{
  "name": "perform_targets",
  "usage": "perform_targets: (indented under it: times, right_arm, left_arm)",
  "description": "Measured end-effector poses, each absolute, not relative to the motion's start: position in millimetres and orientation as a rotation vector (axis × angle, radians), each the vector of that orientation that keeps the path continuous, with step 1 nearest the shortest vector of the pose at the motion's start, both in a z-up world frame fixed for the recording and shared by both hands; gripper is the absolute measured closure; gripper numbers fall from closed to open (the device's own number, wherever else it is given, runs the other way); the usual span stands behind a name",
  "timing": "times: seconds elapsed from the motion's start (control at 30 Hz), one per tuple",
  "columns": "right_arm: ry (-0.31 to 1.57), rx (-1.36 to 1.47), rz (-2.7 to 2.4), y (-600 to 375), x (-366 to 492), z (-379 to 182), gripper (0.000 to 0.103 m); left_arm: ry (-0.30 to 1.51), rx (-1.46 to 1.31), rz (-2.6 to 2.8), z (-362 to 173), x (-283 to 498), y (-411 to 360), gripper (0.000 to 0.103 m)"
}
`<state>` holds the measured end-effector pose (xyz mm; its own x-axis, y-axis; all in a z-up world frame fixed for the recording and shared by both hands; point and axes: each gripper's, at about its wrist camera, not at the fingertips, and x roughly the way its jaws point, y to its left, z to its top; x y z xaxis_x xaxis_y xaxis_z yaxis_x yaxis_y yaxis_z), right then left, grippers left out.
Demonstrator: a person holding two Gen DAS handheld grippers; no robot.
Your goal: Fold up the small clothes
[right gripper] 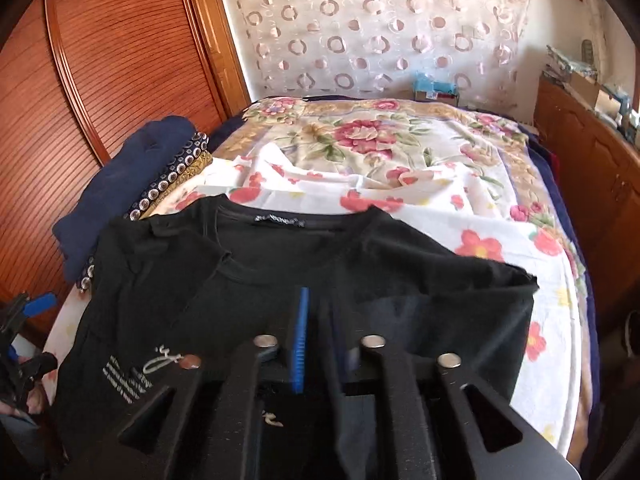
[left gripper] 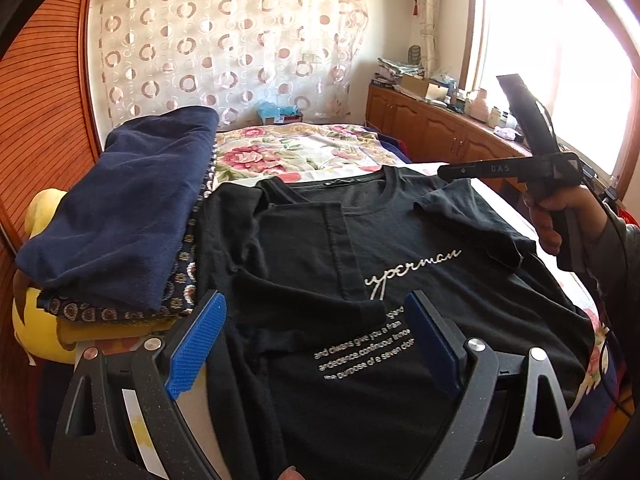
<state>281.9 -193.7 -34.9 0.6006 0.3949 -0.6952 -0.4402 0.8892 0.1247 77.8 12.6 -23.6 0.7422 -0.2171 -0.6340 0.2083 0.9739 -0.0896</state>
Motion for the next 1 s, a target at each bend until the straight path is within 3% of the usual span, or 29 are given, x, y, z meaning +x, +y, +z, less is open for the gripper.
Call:
perform_targets:
  times: [0.33,0.43,0.5,0.67,0.9,1.0]
  right_arm:
    - [0.764,-0.188,0.409,-210.6,263.1,-46.2,0.084]
    - [0.781,-0.201,0.379,-220.7,268.7,-51.3,0.066]
    - [0.788,-0.219,0.341,-227.9,275.0,-57.7,0.065]
    - [0.811,-0.237,0.259,-244.3,292.7,-74.9,0.065]
    - [0.812,-0.266,0.255,-247.3,302.4,-87.5,0.065]
    - [0.787,-0.261,0.265,-245.4,300.8,-89.1,0.065]
  left_arm:
    - [0.667,-0.003,-0.197,-15.8,88.1,23.9,0.012]
    - [0.669,0.014,-0.197,-11.6,99.9,30.2,0.012]
    - [0.680,0.035,-0.196,-8.0,113.6,34.7,0.012]
    - [0.731,0.076,-0.194,-4.1,154.4,41.5,0.028]
    - [0.811,0.152,-0.157,-11.3,202.2,37.5,0.039]
    - [0.844,0.165,-0.153,-17.5,213.0,39.0,0.053]
